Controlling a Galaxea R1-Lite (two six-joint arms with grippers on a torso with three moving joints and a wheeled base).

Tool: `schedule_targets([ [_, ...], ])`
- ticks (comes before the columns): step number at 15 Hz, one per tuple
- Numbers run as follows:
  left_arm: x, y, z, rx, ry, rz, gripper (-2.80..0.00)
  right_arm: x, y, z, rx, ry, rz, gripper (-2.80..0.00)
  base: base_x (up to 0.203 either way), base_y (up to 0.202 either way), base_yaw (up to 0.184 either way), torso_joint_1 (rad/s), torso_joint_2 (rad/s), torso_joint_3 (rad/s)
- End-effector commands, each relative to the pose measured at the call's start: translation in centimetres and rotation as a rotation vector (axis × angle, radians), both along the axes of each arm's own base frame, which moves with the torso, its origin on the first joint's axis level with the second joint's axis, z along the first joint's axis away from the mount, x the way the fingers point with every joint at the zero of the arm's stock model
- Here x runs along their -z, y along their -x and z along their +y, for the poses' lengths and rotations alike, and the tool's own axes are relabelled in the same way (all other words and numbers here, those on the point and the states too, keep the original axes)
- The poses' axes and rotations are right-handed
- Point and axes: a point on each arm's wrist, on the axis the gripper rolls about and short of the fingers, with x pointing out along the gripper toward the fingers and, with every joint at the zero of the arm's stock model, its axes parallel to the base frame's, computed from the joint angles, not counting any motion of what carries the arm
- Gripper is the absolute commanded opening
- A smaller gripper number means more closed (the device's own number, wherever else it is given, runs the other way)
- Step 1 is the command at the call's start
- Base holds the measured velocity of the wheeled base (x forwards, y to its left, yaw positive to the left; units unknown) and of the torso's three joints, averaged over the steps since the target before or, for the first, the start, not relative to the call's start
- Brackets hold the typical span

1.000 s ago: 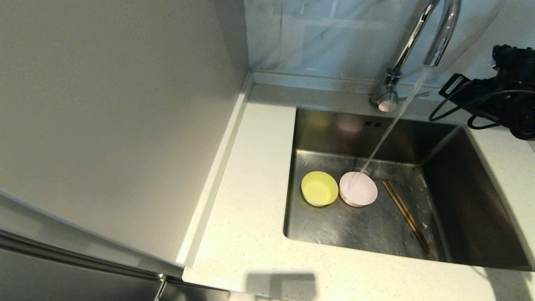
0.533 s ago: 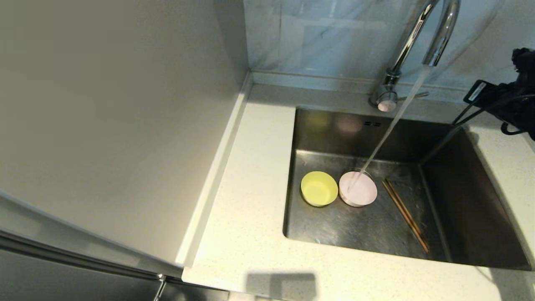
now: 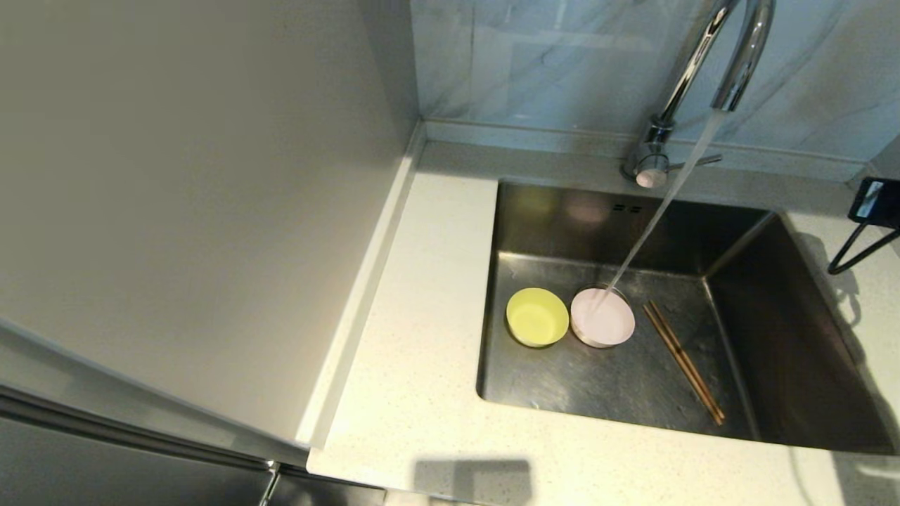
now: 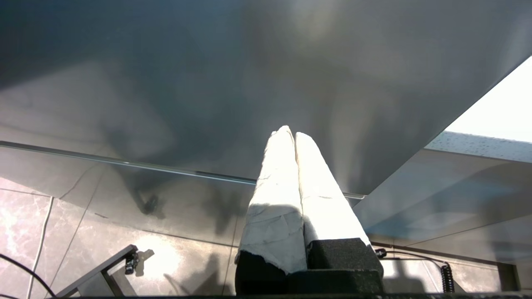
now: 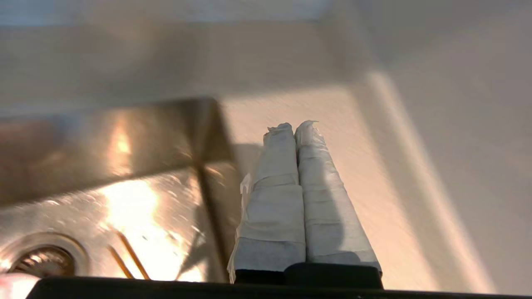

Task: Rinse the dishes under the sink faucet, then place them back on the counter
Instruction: Wait for the water to rinse the bowl

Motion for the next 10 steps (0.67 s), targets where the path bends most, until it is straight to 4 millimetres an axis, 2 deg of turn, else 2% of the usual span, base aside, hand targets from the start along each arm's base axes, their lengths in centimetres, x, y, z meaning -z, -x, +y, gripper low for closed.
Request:
schedule_targets([
  [1,0.0,0.0,0.0,-0.001,0.001,-0.004,-2.80,-2.1,4.8,1.3,0.061,0.022,-0.051,-2.80,0.000,0.000,0.000,0.000,0.00,0.000],
  [4,0.0,0.0,0.0,-0.001,0.001,-0.004,-2.80,-4.2,10.1,2.9,0.117,0.014,-0.104,-2.80,0.000,0.000,0.000,0.000,0.00,0.000],
  [6,0.0,0.0,0.0,-0.001,0.001,-0.004,-2.80,-5.6,14.3,4.8,0.088,0.002,-0.179,-2.80,0.000,0.000,0.000,0.000,0.00,0.000],
  [7,0.0,0.0,0.0,-0.001,0.001,-0.004,-2.80,-5.6,16.4,5.8,0.059,0.000,-0.206,-2.80,0.000,0.000,0.000,0.000,0.00,0.000],
  [10,0.0,0.0,0.0,-0.001,0.001,-0.004,-2.80,-3.6,22.4,8.0,-0.061,0.020,-0.258,-2.80,0.000,0.000,0.000,0.000,0.00,0.000],
])
